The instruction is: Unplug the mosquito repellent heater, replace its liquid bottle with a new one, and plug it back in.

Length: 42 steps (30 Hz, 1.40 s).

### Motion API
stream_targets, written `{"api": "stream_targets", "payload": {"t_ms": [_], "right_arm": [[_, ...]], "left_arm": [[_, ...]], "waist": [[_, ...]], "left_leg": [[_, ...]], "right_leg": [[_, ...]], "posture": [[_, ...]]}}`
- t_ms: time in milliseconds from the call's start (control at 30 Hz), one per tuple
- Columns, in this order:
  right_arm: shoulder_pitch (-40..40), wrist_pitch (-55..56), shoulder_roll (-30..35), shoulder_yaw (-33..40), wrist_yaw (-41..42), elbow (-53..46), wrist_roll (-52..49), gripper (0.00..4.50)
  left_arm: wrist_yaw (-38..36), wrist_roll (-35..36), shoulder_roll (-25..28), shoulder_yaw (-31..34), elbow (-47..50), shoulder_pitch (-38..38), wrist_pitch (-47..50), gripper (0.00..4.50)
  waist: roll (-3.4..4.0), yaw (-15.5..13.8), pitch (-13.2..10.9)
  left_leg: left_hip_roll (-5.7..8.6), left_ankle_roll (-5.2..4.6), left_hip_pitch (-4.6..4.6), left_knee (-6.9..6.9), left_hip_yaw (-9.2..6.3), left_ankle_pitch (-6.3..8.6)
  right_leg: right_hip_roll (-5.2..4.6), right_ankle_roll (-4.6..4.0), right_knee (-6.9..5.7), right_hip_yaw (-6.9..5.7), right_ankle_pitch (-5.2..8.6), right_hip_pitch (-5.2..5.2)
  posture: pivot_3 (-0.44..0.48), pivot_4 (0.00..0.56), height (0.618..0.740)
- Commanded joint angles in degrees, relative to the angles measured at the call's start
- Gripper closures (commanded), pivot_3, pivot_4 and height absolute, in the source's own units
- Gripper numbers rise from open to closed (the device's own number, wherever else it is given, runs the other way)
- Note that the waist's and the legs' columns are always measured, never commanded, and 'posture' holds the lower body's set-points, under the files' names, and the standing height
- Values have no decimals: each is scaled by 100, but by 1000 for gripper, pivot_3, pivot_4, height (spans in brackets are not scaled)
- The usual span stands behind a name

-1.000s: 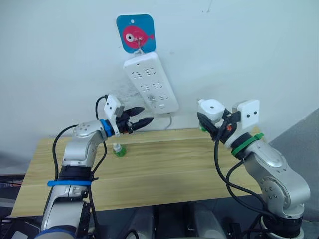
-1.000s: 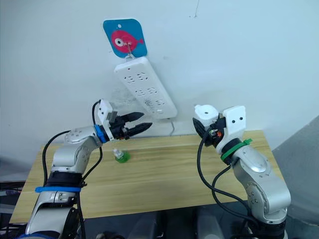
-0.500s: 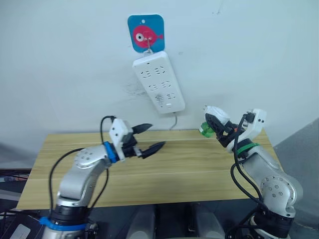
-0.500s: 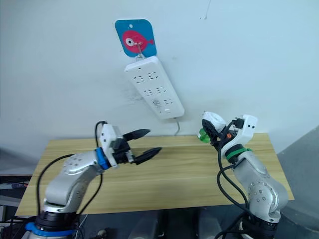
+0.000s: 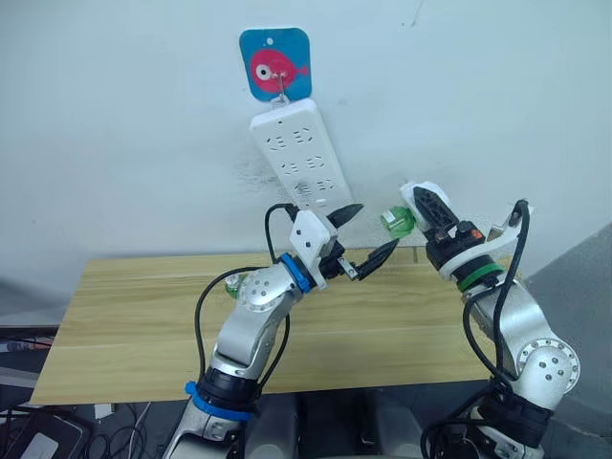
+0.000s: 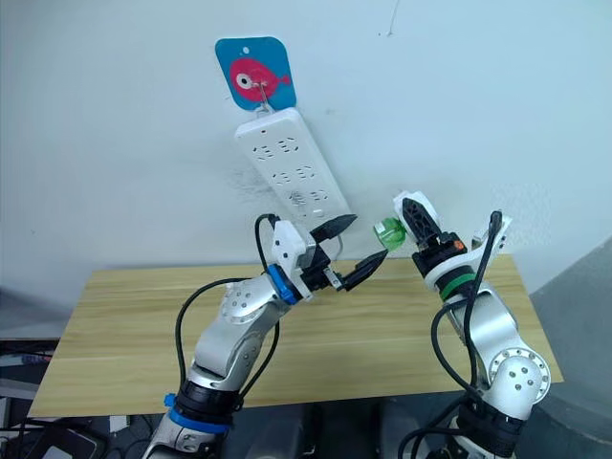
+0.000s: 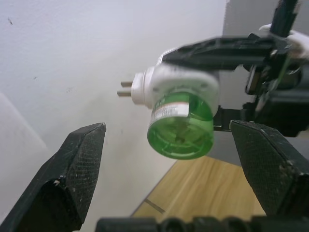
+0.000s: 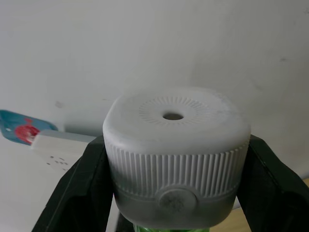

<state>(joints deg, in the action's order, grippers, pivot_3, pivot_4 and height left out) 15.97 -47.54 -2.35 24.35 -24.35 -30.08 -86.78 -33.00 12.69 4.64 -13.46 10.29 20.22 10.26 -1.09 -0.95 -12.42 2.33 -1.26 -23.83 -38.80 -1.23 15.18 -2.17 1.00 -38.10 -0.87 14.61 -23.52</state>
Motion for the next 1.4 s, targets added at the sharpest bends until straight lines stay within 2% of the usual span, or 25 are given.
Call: {"api": "stream_targets", "payload": {"t_ms": [33,700,800,967,1233,1367,1400], "right_arm": [[69,399,168,-325,-208,-230,-489,1536],[-216,1397,1087,-1192,-262,-267,-836,1536],[-248,1471,1171,-1226,-218,-256,-856,1536],[-267,1580,1248,-1278,-219,-272,-914,1536],[-319,1652,1397,-1400,-175,-321,-948,1536],[-372,1556,1637,-1410,-49,-315,-1010,141],[-382,1494,1747,-1392,27,-276,-1111,20]], "left_arm": [[140,-100,-144,-91,8,143,-214,29],[81,6,-163,-77,-182,369,-335,29],[60,0,-154,-109,-190,343,-343,609],[43,-10,-124,-158,-156,291,-291,2162],[-5,-1,-96,-195,-128,248,-293,2245],[-168,87,31,-164,-116,259,-246,2245],[-230,119,80,-143,-143,270,-249,2245]], "waist": [[0,1,0],[-1,-3,0],[-1,-4,0],[-1,-4,0],[-1,-5,0],[-1,-5,0],[-1,-6,0]], "left_leg": [[0,0,0,0,0,0],[0,-2,-1,-1,0,-1],[0,-2,-1,-1,0,-1],[0,-3,-2,-1,0,-1],[0,-3,-2,-1,0,-1],[0,-3,-2,-1,0,-1],[0,-3,-3,-1,0,-1]], "right_leg": [[0,0,0,0,0,0],[1,1,2,1,0,2],[1,1,2,1,1,2],[1,2,4,1,1,2],[1,1,4,1,1,2],[1,1,4,1,1,2],[1,1,4,1,1,2]], "posture": [[64,203,740],[60,208,740],[54,205,740],[51,204,740],[54,201,740],[48,196,740],[48,196,740]]}}
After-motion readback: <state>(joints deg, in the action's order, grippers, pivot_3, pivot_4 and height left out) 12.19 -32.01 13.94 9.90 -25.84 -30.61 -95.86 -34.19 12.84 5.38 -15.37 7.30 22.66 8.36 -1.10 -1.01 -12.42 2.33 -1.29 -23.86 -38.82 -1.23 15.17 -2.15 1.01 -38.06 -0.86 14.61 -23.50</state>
